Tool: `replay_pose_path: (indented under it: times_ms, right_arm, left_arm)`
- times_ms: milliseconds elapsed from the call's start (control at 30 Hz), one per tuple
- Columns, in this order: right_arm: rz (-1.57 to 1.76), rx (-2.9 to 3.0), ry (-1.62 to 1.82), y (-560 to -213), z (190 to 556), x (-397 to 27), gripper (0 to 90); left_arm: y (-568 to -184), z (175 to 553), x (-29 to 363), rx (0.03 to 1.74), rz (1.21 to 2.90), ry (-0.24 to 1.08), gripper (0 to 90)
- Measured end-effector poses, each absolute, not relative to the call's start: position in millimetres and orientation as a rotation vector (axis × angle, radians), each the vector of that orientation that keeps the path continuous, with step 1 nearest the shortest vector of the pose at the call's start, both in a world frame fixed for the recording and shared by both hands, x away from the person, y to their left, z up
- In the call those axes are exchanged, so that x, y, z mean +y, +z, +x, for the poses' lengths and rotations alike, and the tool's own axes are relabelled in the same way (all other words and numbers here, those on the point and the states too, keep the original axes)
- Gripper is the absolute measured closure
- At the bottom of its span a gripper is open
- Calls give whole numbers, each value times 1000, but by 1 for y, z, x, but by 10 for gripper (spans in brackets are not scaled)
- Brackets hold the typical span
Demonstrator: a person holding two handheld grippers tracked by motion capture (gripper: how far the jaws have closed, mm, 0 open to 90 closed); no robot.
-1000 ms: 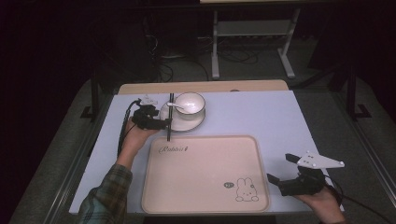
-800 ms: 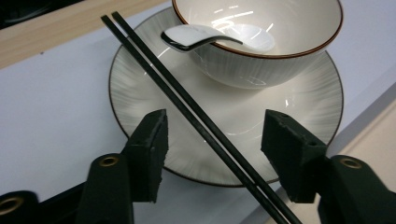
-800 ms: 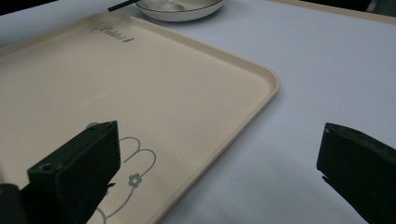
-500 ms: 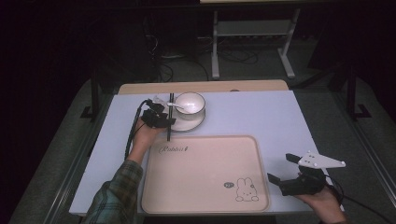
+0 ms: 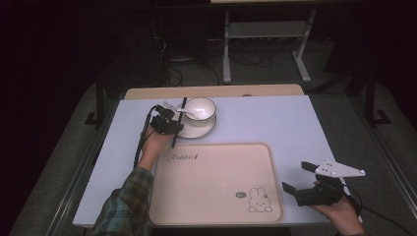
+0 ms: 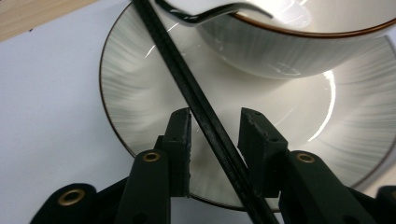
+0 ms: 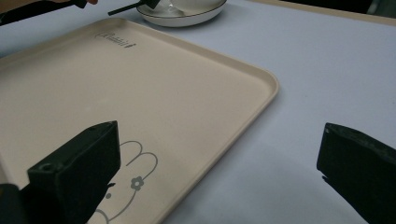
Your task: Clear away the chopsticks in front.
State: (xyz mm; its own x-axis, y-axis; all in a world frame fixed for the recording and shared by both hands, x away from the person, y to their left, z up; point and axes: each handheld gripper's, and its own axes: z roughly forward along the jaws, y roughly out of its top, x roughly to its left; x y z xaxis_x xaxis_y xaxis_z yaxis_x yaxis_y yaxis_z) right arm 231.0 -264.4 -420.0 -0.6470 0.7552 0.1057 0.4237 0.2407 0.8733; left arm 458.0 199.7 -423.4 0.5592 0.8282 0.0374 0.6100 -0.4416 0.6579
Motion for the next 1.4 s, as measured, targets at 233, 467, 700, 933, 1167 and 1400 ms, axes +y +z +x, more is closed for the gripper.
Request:
replay_pose_path:
  times_ms: [233,467,700,933,1167,1400]
  right_arm:
    - [1088,2180,1372,-420,231,-265,0]
    - [1094,2177,1372,-420,231,-266,0]
    - [1095,2177,1377,-420,231,-267,0]
    - [1096,2177,1389,-420,231,-267,0]
    - [1097,2178,1392,-420,231,-266,0]
    - [1097,2175,1395,-420,230,-267,0]
  left_arm:
    - [-424,466,196,1158,2218,492,671]
    - [-424,473,194,1168,2229,508,727]
    - [-426,478,191,1168,2225,509,771]
    - [-425,483,194,1180,2225,517,796]
    - [-425,484,199,1183,2212,508,789]
    - [-410,469,217,1178,2154,494,680]
